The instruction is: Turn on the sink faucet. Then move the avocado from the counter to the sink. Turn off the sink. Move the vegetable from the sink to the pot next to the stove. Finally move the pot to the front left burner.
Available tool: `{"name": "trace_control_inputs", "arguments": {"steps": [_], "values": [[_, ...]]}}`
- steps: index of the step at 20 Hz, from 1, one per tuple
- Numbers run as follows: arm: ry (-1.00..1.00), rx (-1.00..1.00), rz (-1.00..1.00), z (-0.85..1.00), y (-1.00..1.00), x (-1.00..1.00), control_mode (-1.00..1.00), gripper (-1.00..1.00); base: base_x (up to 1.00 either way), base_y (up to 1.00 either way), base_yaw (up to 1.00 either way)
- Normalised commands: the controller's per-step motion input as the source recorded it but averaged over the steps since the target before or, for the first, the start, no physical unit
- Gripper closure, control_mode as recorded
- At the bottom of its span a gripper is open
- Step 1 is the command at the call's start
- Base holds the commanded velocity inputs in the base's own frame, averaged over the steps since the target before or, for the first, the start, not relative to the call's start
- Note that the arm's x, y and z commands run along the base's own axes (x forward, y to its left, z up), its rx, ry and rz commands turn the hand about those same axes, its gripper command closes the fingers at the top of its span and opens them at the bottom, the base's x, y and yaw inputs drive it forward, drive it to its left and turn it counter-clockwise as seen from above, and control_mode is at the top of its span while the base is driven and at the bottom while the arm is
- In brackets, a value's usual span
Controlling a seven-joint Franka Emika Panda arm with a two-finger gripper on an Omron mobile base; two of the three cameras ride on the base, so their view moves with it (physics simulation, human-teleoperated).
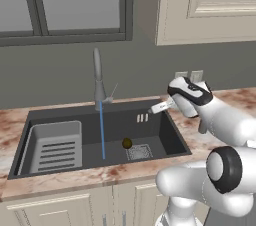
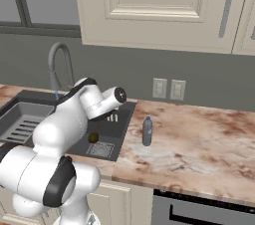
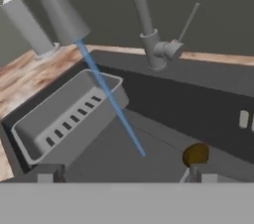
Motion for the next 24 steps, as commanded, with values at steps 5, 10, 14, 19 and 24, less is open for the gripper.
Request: {"name": "trace_control_inputs", "arguments": {"steps": [5,10,14,19,24], "values": [[-0.2,-0.05,0.14,0.16,0.01,0.11,-1.0,-1.0,0.0,0.0,0.0],[-0.13,-0.01,0.14,0.01,0.1,0.11,-1.0,-1.0,0.0,0.0,0.0],[-0.12,0.0,0.15,0.0,0.08,0.05,-1.0,-1.0,0.0,0.0,0.0],[-0.08,0.0,0.14,0.0,0.01,0.24,-1.0,-1.0,0.0,0.0,0.0],[-0.04,0.0,0.08,0.05,0.08,0.32,-1.0,-1.0,0.0,0.0,0.0]]}}
